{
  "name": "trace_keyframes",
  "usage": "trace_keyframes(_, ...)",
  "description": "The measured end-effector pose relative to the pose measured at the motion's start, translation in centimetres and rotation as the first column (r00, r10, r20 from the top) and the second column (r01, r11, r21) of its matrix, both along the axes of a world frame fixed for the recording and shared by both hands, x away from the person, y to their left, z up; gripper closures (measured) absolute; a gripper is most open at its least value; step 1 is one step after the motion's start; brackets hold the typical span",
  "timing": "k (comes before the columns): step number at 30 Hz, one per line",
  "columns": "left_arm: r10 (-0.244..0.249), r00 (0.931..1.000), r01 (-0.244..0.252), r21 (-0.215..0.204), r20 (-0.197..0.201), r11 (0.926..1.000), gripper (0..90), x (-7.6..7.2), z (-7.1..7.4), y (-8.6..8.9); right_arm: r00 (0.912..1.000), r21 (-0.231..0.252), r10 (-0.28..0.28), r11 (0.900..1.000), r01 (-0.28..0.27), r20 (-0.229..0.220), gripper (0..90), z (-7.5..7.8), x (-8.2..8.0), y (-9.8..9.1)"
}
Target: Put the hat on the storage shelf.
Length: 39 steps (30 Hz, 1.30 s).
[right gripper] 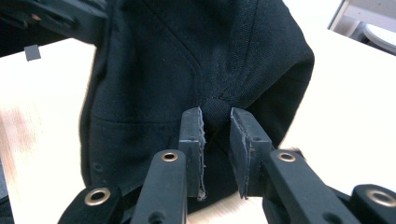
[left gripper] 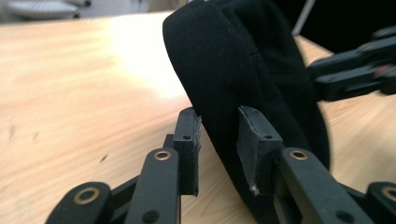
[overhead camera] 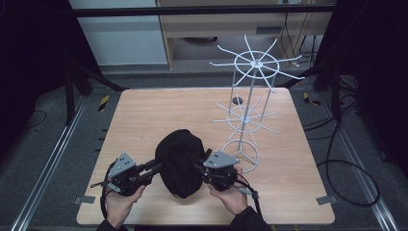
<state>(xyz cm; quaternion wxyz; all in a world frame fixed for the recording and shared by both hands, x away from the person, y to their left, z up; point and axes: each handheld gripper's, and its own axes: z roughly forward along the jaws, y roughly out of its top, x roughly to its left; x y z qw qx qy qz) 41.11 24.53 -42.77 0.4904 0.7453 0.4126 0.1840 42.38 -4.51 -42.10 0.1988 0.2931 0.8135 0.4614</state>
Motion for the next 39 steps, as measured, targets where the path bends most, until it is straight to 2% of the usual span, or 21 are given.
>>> trace_keyframes(6, 0.045, 0.9972, -0.043, 0.024, -0.059, 0.9988, 66.8, 1.1, -1.8, 1.7, 0.9999, -0.025, -0.007, 0.9997, 0.007, -0.008, 75.4, -0.7, 1.3, 3.1)
trace_keyframes(8, 0.07, 0.9948, -0.066, 0.049, -0.074, 0.9966, 65.2, 1.4, -2.3, 2.3, 0.9999, -0.037, -0.012, 0.9992, 0.012, 0.002, 75.4, -0.9, 1.7, 4.0)
trace_keyframes(10, 0.101, 0.9927, -0.093, 0.104, -0.067, 0.9902, 66.0, 1.5, -2.8, 2.7, 0.9999, -0.039, -0.01, 0.9992, 0.01, 0.003, 75.4, -1.2, 2.1, 4.8)
trace_keyframes(11, 0.106, 0.9923, -0.098, 0.116, -0.064, 0.9884, 65.2, 1.5, -2.9, 2.9, 0.9999, -0.044, -0.012, 0.999, 0.011, -0.003, 75.4, -1.3, 2.3, 5.3)
trace_keyframes(16, 0.13, 0.9906, -0.124, 0.123, -0.042, 0.9846, 60.7, 1.3, -2.9, 3.2, 0.9994, -0.07, -0.015, 0.9975, 0.013, -0.031, 75.1, -2.6, 3.3, 6.9)
trace_keyframes(18, 0.134, 0.9904, -0.129, 0.123, -0.034, 0.9841, 58.5, 1.3, -2.8, 3.2, 0.9995, -0.075, -0.016, 0.9971, 0.014, -0.028, 75.1, -2.9, 3.5, 7.3)
trace_keyframes(22, 0.148, 0.9886, -0.144, 0.11, -0.028, 0.9834, 55.0, 1.2, -2.6, 3.3, 0.9993, -0.05, -0.015, 0.9987, 0.014, -0.033, 75.0, -2.7, 3.7, 7.6)
trace_keyframes(26, 0.166, 0.9859, -0.164, 0.085, -0.022, 0.9828, 50.9, 1.0, -2.1, 3.4, 0.9999, 0.005, -0.016, 0.9999, 0.016, 0.003, 64.7, -1.7, 3.2, 6.3)
trace_keyframes(30, 0.164, 0.9864, -0.163, 0.069, -0.005, 0.9842, 47.0, 0.8, -1.4, 3.1, 0.9985, 0.033, -0.036, 0.9988, 0.035, 0.042, 57.4, -0.8, 2.4, 3.8)
trace_keyframes(33, 0.154, 0.9881, -0.154, 0.061, 0.001, 0.9862, 44.4, 0.7, -0.9, 2.6, 0.9978, 0.052, -0.052, 0.9974, 0.049, 0.041, 53.6, -0.6, 1.6, 1.4)
trace_keyframes(36, 0.145, 0.9894, -0.145, 0.057, 0.005, 0.9878, 42.9, 0.6, -0.6, 1.8, 0.9971, 0.077, -0.073, 0.9945, 0.071, 0.021, 51.0, -0.9, 0.7, -1.1)
trace_keyframes(39, 0.134, 0.9909, -0.134, 0.058, 0.008, 0.9892, 41.2, 0.6, -0.1, 1.1, 0.9947, 0.076, -0.102, 0.9921, 0.1, 0.018, 47.9, -1.4, -0.1, -3.5)
